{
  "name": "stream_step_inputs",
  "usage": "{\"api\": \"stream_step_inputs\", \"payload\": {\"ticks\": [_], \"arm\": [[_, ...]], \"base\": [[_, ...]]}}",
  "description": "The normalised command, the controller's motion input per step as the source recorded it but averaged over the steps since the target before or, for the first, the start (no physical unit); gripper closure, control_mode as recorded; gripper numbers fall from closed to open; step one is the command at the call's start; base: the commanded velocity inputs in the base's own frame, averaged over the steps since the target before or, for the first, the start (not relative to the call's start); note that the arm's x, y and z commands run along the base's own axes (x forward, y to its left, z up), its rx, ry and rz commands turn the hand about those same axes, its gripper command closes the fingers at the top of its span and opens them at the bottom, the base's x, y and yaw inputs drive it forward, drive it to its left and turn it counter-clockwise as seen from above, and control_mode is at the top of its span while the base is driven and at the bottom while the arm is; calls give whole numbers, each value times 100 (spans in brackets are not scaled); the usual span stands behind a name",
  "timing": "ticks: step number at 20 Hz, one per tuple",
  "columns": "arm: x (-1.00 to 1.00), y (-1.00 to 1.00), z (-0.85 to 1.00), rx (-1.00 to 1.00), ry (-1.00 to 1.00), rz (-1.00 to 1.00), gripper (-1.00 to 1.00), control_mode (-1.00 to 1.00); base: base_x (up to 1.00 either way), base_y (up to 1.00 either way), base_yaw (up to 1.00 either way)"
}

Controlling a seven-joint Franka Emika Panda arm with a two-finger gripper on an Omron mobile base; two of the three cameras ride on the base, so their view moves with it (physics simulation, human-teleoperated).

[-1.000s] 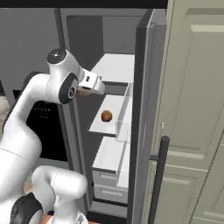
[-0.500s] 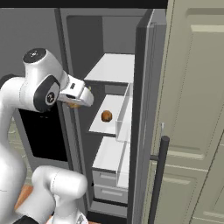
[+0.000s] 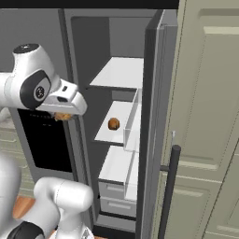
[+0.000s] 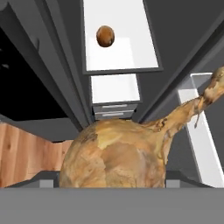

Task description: Pick onion from the fridge and place it on the plate on the counter.

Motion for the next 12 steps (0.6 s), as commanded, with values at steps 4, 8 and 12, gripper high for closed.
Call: {"api": "stream_step_inputs", "payload": {"ticks": [4,8,12], "arm": [[-2,6,0,2,16,9,100,-100],[-38,0,0,2,6,5,100,-100],[-23,0,-3,1,1,0,100,-100]], "base": [[0,0,0],[0,0,0],[0,0,0]]}}
